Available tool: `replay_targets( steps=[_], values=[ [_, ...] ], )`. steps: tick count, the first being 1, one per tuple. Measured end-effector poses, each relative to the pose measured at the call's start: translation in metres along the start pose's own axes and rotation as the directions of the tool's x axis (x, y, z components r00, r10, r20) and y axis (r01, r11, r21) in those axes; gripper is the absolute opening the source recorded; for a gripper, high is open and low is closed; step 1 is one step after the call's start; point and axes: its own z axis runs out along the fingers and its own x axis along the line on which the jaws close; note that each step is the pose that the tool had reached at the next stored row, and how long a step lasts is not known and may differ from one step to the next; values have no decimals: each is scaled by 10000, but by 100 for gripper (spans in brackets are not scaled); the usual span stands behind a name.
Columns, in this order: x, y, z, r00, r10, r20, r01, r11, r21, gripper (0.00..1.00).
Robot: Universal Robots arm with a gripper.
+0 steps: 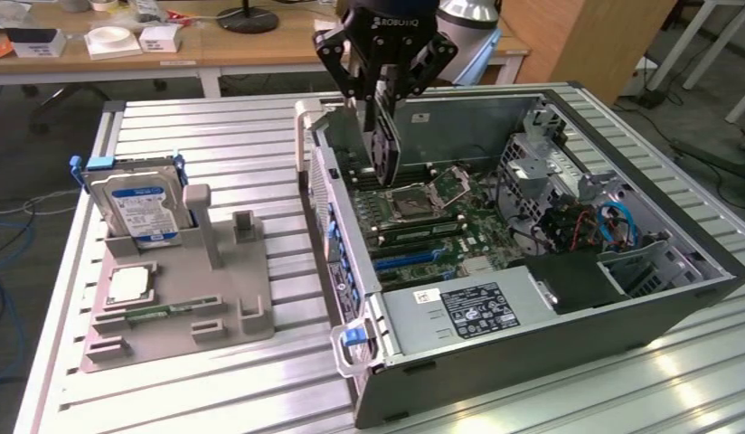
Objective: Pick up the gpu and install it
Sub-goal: 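Pick up the gpu and move the gpu toward the slot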
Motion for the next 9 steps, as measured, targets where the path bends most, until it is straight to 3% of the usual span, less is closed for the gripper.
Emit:
replay_targets(
  steps=[9],
  values=[
    [-99, 2, 0, 10000, 0, -1, 0, 10000, 0, 27]
  ],
)
